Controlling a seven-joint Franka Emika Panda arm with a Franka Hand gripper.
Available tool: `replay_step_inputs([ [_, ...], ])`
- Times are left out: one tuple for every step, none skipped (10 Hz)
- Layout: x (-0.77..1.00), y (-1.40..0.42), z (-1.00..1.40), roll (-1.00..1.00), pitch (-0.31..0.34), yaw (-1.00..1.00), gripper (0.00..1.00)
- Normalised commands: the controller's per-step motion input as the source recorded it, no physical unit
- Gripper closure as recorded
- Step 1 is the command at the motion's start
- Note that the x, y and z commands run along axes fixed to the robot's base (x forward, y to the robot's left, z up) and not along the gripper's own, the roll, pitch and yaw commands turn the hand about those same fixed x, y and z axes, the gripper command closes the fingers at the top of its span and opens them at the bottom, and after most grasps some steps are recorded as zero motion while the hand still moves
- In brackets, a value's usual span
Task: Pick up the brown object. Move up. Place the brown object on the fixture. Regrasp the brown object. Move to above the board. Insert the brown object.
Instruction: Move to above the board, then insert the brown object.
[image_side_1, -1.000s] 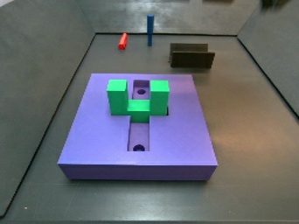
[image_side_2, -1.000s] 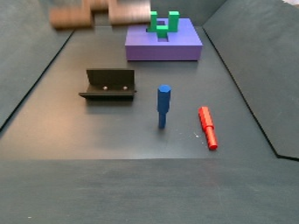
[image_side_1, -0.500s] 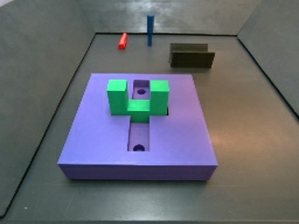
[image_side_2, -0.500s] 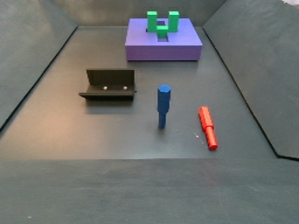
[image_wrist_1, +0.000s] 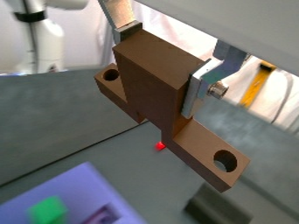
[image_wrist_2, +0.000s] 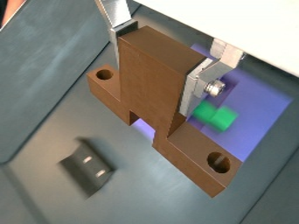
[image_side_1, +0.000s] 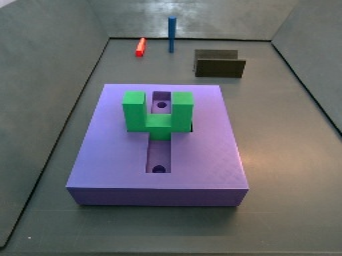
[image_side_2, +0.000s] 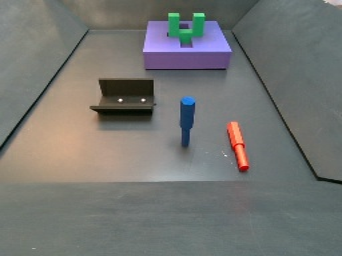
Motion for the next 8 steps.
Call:
replay_step_inputs([
  [-0.19, -0.19, 0.04, -1.0, -0.057, 0.02, 1.0],
  [-0.14, -0.11, 0.04, -1.0, -0.067, 0.01, 1.0],
  [-0.11, -0.04, 0.0, -1.0, -0.089, 0.01, 1.0],
  [-0.09, -0.01, 0.01, -0.87, -0.091, 0.0, 1.0],
  [-0.08, 0.01, 0.0, -0.56, -0.075, 0.0, 1.0],
  [-0.06, 0.01, 0.0, -0.42, -0.068, 0.0, 1.0],
  [-0.03, 0.0, 0.0, -0.24, -0.04, -0.01, 1.0],
  [0.0, 0.0, -0.09, 0.0, 0.0, 0.0, 1.0],
])
